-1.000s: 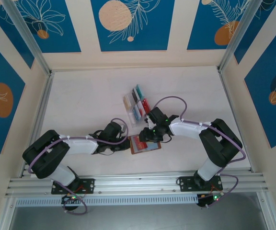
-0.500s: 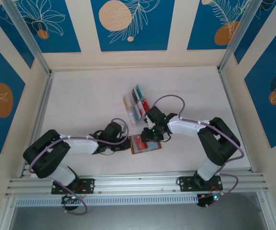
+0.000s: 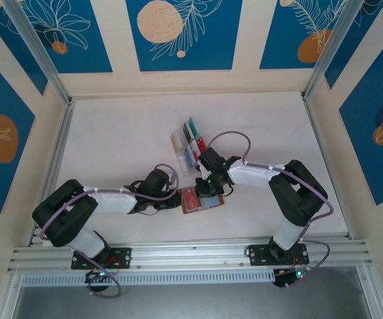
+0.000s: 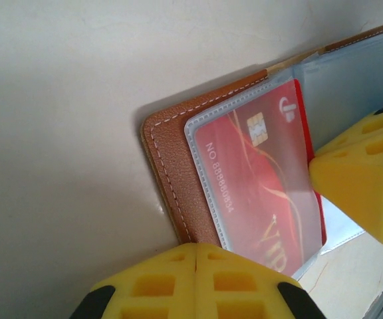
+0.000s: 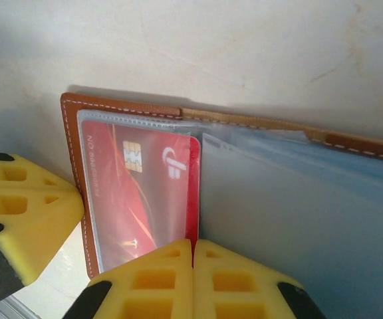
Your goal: Put the credit cards into the card holder
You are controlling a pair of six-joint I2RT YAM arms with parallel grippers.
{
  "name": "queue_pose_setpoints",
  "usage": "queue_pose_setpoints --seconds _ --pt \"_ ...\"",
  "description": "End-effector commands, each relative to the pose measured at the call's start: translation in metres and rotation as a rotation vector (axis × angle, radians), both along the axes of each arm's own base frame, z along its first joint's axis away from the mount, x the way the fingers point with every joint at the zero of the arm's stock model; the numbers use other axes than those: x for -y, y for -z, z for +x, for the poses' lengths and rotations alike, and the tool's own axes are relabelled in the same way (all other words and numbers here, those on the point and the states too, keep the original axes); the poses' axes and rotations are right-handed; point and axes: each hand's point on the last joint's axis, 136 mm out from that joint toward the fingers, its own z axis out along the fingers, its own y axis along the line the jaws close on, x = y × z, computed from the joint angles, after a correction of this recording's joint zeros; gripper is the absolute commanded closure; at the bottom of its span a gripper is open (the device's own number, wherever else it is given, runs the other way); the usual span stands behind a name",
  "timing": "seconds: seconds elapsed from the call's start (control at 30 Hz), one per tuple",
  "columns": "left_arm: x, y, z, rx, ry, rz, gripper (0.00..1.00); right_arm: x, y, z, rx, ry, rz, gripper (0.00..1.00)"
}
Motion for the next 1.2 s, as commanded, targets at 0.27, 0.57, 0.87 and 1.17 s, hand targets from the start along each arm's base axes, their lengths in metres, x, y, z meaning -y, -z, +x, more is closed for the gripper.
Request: queue_pose_setpoints --seconds 0.27,0.57,0.87,1.17 --pt "-0.026 0.040 -0.031 -0.136 0.009 0.154 1.00 -0.004 -0.005 -0.002 -0.003 -0.029 -0.035 0.78" --pt "-0.035 0.043 -0.034 -0.131 -0.006 0.172 1.00 0.039 -0.024 0.023 0.103 -0.013 -0.203 0.72" --pt "-0.038 0.041 -0.033 -0.119 -0.007 0.183 1.00 0.051 -0.004 0.030 0.105 -0.030 -0.323 0.71" --pt "-0.036 0.042 -0.033 -0.122 -0.006 0.176 1.00 0.049 0.008 0.030 0.139 -0.077 -0.425 0.68"
